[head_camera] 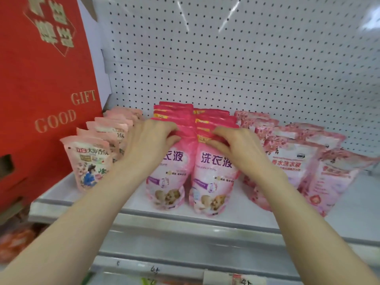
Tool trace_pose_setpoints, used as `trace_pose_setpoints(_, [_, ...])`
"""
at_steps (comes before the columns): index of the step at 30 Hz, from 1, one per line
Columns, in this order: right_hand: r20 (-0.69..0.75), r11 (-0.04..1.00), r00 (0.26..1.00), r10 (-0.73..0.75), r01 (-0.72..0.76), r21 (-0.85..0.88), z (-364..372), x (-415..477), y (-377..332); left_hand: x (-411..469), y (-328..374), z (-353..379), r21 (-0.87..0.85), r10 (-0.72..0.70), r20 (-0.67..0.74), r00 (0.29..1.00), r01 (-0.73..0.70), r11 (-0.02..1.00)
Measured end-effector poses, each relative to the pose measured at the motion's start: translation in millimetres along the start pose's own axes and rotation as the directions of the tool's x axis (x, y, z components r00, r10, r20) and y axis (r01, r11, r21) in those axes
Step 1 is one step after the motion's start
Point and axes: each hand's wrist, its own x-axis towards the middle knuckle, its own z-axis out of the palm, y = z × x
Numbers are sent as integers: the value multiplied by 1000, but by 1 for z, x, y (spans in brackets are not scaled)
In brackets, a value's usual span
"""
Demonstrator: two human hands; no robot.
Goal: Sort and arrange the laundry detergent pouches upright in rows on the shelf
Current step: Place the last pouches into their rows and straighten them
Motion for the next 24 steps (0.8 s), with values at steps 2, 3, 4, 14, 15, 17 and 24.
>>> trace_pose_setpoints(2, [3, 1000, 1000, 0, 0, -10, -2, -7, 4, -10, -7, 5, -31, 38, -15, 999, -39, 999])
trace_pose_setpoints(3, [-28, 1000, 1000, 3, -3, -3, -3, -13, 6, -20, -8, 7, -84, 20, -44, 999, -24, 996])
trace_pose_setpoints(4, [-77, 1000, 997, 18, -18, 3, -5, -20, 8, -34, -9, 8, -172, -46, -87, 995, 30, 985])
trace_pose_setpoints(14, [217, 379, 787, 578, -494, 782, 69, -107, -18, -119, -25, 64, -671, -397, 431, 810, 582, 458])
trace_pose_setpoints(15, [270, 349, 794, 545, -508, 787, 74, -106, -18, -114, -28, 63, -660, -372, 469, 801, 597, 455])
trace_pose_setpoints(17, [310, 349, 800, 514, -525, 776, 79, -103, -14, -105, -33, 59, -624, -346, 530, 774, 632, 460])
trace_pose_setpoints(24, [281, 306, 739, 612, -549, 778, 79, -115, 3, -116, -37, 71, -593, -480, 413, 774, 629, 503])
